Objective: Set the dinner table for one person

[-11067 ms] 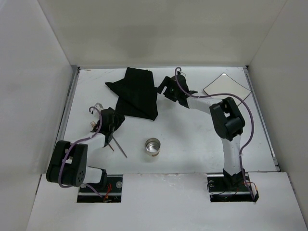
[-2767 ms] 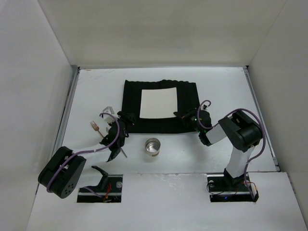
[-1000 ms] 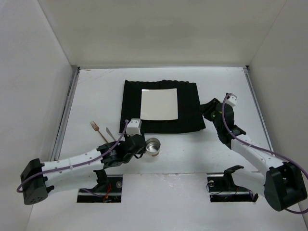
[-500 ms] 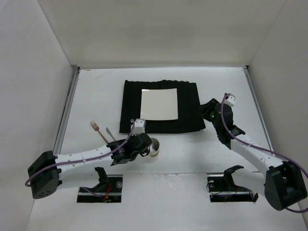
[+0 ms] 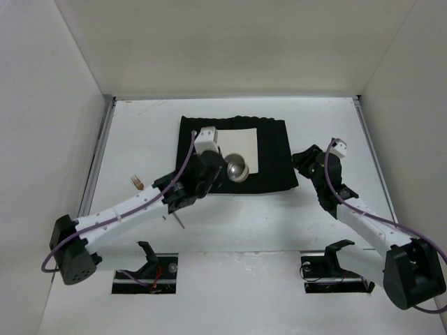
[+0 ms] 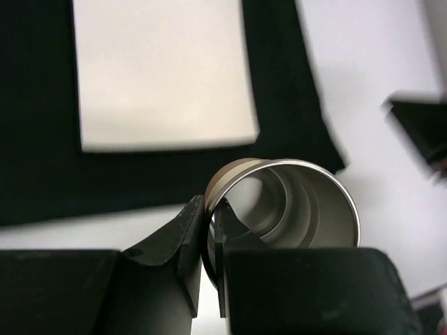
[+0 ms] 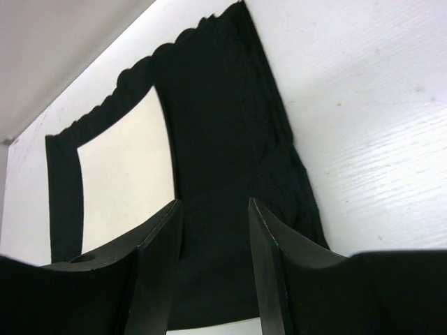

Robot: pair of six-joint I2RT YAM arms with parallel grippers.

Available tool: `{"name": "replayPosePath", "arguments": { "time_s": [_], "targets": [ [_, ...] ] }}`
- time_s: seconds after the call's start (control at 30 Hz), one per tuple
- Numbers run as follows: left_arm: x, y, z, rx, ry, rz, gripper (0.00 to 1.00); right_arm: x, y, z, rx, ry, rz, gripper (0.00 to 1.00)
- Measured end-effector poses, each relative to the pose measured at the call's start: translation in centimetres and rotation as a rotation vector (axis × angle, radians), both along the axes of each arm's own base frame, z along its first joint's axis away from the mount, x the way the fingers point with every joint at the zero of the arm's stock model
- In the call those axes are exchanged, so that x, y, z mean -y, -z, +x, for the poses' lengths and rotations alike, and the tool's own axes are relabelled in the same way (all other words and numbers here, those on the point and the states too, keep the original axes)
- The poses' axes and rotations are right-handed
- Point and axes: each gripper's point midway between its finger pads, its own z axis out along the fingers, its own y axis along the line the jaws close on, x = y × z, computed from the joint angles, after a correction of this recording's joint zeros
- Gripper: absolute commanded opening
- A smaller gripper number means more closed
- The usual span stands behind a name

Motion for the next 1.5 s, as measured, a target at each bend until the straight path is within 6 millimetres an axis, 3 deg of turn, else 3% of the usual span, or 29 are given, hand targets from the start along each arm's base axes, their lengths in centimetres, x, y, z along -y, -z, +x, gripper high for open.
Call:
{"name": "replayPosePath", "arguments": {
  "time_s": [0.1, 0.2, 0.37, 0.47, 0.6, 0.73, 0.97, 1.4, 1.5],
  "targets": [
    [2.3, -3.9, 5.1, 0.079, -0.032, -0.042, 0.05, 0.9, 0.2, 0.1, -0.005, 0.029, 0.010, 0.49],
    [4.5, -4.7, 10.3, 0.104, -0.049, -0.039, 0.05, 1.4, 0.5, 0.1, -0.011, 0.049, 0.018, 0.49],
    [8.4, -1.7, 19.0, 0.072, -0.043, -0.011, 0.05, 1.5, 0.5, 0.1, -0.009, 0.055, 0.025, 0.50],
    [10.0, 1.3, 22.8, 0.033, -0.030, 0.007, 0.05, 1.5, 0.5, 0.1, -0.010, 0.055, 0.025, 0.50],
    [11.3, 4.9, 26.1, -0.020, -0.017, 0.020, 0.05, 1.5, 0.6, 0.1, -0.012, 0.054, 0.024, 0.50],
    [12.5, 6.6, 28.0, -0.040, -0.004, 0.017, 0.05, 1.5, 0.9, 0.2, -0.019, 0.053, 0.023, 0.50],
    [15.4, 5.9, 30.0, -0.002, 0.025, -0.031, 0.05, 1.0, 1.7, 0.4, -0.040, 0.036, 0.031, 0.50],
    [17.7, 11.4, 29.4, -0.062, 0.053, -0.012, 0.08, 0.3, 1.4, 0.6, -0.028, 0.013, 0.061, 0.50],
    [18.1, 11.4, 29.7, -0.056, 0.051, -0.026, 0.14, 0.2, 1.3, 0.6, -0.025, 0.009, 0.066, 0.50]
  ]
}}
